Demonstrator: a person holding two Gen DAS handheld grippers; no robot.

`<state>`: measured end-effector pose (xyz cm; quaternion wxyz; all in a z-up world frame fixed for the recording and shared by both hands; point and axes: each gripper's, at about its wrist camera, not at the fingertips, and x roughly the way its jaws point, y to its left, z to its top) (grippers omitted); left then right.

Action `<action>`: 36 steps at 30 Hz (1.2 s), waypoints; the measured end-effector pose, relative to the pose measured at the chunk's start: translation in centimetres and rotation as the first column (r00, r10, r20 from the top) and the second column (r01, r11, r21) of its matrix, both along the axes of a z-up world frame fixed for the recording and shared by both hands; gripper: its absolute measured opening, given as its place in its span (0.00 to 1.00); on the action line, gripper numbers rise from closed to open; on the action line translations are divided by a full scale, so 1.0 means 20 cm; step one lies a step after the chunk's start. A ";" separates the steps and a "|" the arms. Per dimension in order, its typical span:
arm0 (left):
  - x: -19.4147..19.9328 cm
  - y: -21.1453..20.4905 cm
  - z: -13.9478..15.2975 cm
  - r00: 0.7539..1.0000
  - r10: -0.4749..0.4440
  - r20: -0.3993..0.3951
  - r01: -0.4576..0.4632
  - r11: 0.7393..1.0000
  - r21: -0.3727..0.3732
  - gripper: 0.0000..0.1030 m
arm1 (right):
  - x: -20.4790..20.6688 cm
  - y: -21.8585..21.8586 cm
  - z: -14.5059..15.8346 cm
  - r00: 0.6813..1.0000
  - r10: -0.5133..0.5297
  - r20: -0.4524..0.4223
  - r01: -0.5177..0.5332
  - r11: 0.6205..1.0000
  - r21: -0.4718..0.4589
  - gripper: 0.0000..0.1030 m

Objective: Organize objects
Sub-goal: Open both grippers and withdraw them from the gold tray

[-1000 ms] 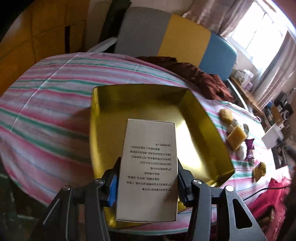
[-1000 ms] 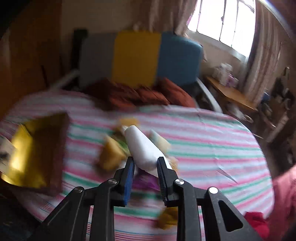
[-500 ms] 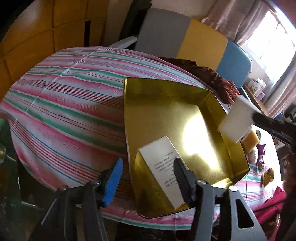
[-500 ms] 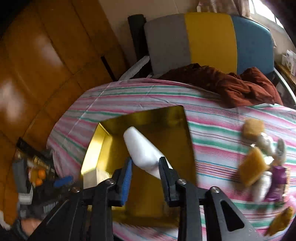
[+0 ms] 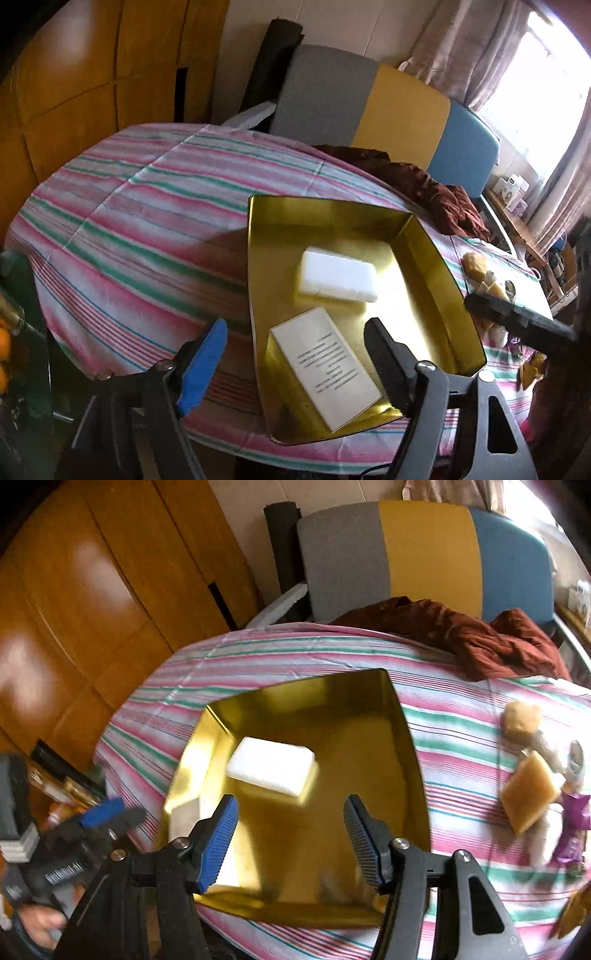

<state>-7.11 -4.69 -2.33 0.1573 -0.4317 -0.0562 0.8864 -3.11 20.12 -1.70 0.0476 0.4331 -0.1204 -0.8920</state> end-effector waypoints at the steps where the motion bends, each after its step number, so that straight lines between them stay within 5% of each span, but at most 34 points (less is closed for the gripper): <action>1: 0.00 0.01 0.01 1.000 -0.002 -0.008 0.002 1.000 -0.001 0.78 | 0.02 0.00 -0.01 1.000 -0.002 0.000 0.002 1.000 0.012 0.59; 20: 0.13 0.23 0.14 0.984 -0.039 -0.173 0.023 0.995 -0.095 0.91 | 0.18 0.00 -0.02 0.996 -0.057 -0.073 0.068 0.984 0.167 0.60; 36: 0.14 0.33 0.08 0.984 -0.096 -0.150 0.078 0.989 -0.122 0.92 | 0.21 0.10 -0.05 0.991 -0.120 -0.061 0.129 0.978 0.167 0.65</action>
